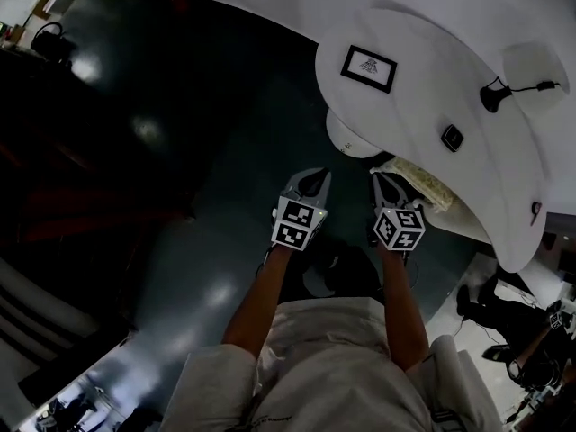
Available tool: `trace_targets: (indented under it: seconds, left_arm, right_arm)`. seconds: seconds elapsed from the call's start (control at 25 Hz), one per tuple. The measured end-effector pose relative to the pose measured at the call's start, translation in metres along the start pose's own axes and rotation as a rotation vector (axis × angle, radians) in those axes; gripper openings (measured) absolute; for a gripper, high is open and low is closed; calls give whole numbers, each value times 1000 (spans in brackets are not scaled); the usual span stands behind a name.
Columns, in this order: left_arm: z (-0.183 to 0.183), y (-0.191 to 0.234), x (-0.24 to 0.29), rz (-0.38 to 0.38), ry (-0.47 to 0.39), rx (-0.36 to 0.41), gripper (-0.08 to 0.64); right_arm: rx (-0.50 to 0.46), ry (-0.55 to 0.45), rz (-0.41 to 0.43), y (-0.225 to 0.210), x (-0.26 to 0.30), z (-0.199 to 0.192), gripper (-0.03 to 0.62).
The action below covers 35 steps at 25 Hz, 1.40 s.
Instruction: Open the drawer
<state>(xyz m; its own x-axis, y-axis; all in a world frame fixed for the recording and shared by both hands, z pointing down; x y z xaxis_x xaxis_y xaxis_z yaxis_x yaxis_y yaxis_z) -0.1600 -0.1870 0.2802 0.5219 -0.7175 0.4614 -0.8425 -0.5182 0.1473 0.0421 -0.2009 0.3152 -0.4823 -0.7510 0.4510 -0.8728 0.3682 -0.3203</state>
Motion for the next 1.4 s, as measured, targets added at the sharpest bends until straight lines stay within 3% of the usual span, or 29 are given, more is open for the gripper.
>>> trace_targets:
  seconds: [0.12, 0.28, 0.36, 0.48, 0.6, 1.0, 1.2, 1.4]
  left_arm:
    - [-8, 19, 20, -22, -16, 17, 9]
    - [-41, 40, 64, -77, -54, 56, 9]
    - [-62, 49, 91, -89, -62, 87, 9]
    - [-93, 58, 132, -93, -84, 94, 9]
    - [-132, 64, 166, -112, -95, 113, 9]
    - [-267, 82, 260, -132, -116, 182, 9]
    - [-303, 81, 294, -138, -160, 219, 9]
    - [-309, 65, 319, -86, -217, 258, 9]
  right_arm:
    - [-37, -25, 11, -1, 19, -4, 15]
    - [-59, -52, 149, -4, 55, -32, 15]
    - [-100, -52, 165, -14, 74, -54, 15]
    - [-137, -19, 83, -44, 104, -91, 15]
    - [-109, -19, 15, -70, 132, -126, 15]
    - [-208, -157, -41, -121, 199, -215, 15]
    - [-256, -259, -88, -139, 210, -243, 15]
    - [-292, -328, -101, -158, 211, -260, 17]
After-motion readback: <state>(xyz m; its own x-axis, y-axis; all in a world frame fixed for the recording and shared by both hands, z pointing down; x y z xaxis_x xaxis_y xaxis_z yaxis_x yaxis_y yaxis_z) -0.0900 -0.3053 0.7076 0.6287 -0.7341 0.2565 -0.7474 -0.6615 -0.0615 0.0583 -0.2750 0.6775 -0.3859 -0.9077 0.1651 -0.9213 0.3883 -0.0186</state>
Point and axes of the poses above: the fingertips, and each gripper's own axes: x forward along the fingers, y to its left, z out of its top, the point moved 8 cm from there along -x, backward along the fingers, and after that the axes turned 1 degree about x, right-handed, at the moved point
